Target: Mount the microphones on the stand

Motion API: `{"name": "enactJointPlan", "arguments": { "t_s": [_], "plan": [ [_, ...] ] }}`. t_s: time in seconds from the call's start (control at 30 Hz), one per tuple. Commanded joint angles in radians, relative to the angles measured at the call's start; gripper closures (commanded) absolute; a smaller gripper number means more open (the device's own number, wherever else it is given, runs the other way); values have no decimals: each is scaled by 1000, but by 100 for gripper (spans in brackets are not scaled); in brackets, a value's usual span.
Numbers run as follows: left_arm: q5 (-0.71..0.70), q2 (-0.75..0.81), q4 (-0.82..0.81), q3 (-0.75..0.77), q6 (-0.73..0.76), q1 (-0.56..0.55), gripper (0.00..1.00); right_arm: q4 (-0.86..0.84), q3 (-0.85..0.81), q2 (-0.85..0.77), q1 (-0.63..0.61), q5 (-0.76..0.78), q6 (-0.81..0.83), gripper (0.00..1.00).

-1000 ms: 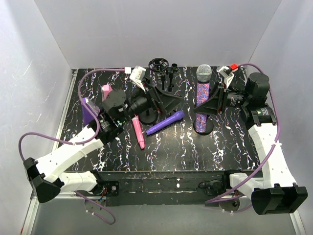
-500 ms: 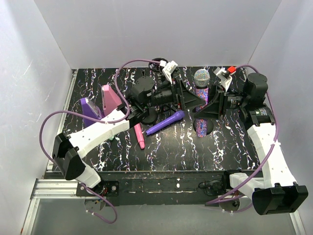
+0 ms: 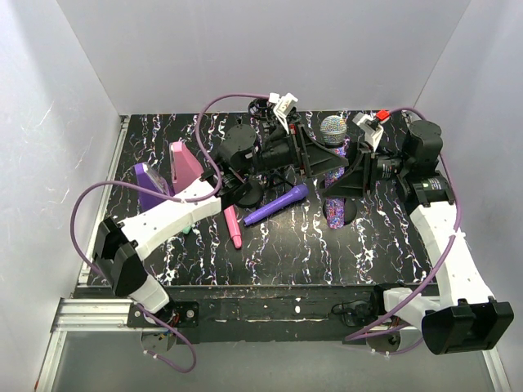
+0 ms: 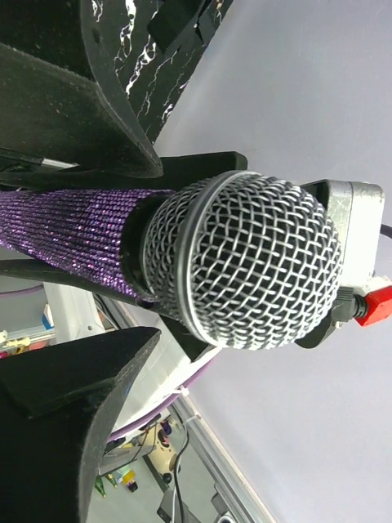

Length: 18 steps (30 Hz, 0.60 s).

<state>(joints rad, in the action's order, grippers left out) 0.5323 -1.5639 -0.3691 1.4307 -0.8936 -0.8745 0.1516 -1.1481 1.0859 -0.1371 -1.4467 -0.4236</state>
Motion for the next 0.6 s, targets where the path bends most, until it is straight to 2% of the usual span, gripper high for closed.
{"name": "enactJointPlan", "arguments": {
  "t_s": [0.0,0.17,0.2,0.23,0.3,0.37,0.43,0.5,0.57],
  "plan": [
    [18,-15,-4,53,12,-9,30,-61,-13,-3,-9,-29,-12,99],
    [12,-33,77,97,70,-18,44,-61,-16,2,-12,-32,-14,99],
    [11,-33,85,100,76,-18,54,-60,-16,3,-12,-32,-17,99],
    [2,-30,94,102,74,-18,76,-60,-16,3,-12,-32,-17,99],
    [0,-21,93,97,88,-18,98,-57,-12,5,-13,-32,-15,96],
    [-24,7,93,83,100,-18,100,-34,-15,5,-12,-12,-4,67],
    [-52,45,131,80,140,-17,100,105,-60,9,-12,15,110,32],
    [-86,93,209,86,201,-14,100,402,-164,29,-13,86,344,18],
    [-116,143,289,88,261,-9,100,640,-283,86,-13,165,556,16]
  ]
}}
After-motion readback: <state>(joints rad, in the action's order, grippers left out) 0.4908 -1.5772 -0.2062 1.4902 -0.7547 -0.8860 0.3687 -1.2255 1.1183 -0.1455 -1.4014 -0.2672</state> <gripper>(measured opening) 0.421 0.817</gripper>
